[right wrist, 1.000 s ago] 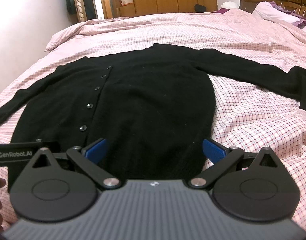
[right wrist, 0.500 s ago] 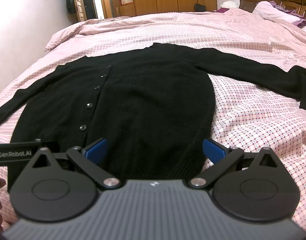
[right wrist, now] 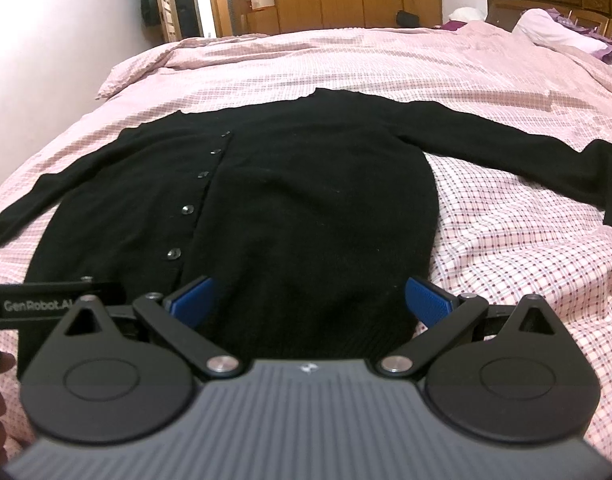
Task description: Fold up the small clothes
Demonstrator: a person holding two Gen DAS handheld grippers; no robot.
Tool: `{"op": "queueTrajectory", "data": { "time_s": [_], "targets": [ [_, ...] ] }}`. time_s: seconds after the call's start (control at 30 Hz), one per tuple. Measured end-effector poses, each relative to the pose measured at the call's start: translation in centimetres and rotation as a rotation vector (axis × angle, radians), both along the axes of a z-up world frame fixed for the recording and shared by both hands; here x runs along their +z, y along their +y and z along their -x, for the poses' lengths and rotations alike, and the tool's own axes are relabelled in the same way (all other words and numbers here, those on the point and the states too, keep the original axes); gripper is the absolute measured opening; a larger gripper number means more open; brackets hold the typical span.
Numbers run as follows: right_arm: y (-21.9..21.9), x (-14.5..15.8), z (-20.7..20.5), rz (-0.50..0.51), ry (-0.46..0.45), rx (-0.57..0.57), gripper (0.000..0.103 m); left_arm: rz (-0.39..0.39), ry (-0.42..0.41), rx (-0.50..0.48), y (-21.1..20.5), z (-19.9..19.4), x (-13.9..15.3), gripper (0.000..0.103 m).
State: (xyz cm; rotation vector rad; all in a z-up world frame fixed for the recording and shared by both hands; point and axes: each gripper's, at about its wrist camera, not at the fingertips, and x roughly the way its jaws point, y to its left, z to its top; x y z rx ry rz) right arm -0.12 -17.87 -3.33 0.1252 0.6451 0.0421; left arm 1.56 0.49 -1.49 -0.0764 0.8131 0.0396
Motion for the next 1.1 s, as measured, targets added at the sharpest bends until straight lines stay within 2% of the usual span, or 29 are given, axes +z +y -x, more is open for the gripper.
{"op": "queueTrajectory", "data": {
  "time_s": [0.57,0.8,0.97,1.1],
  "targets": [
    [-0.2,-0.2,-0.3,-0.015,0.014,0.003,0.103,-0.007,0.019,0.005,0.1,-0.6,-0.2,0.103],
    [-0.8,-0.3,-1.1,-0.029,0.017,0.025,0.103,-0.036,0.009,-0.001,0.0,-1.6,0.5,0.103],
    [-2.2,0.3,-1.9,-0.033,0.006,0.029,0.103,-0.041,-0.001,-0.022,-0.2,-3.3,1.6,0.103],
    [-5.1,1.1,-2.9,-0.054,0.001,-0.007,0.103,-0.053,0.003,-0.038,-0.7,-5.1,2.0,0.103]
  ]
}}
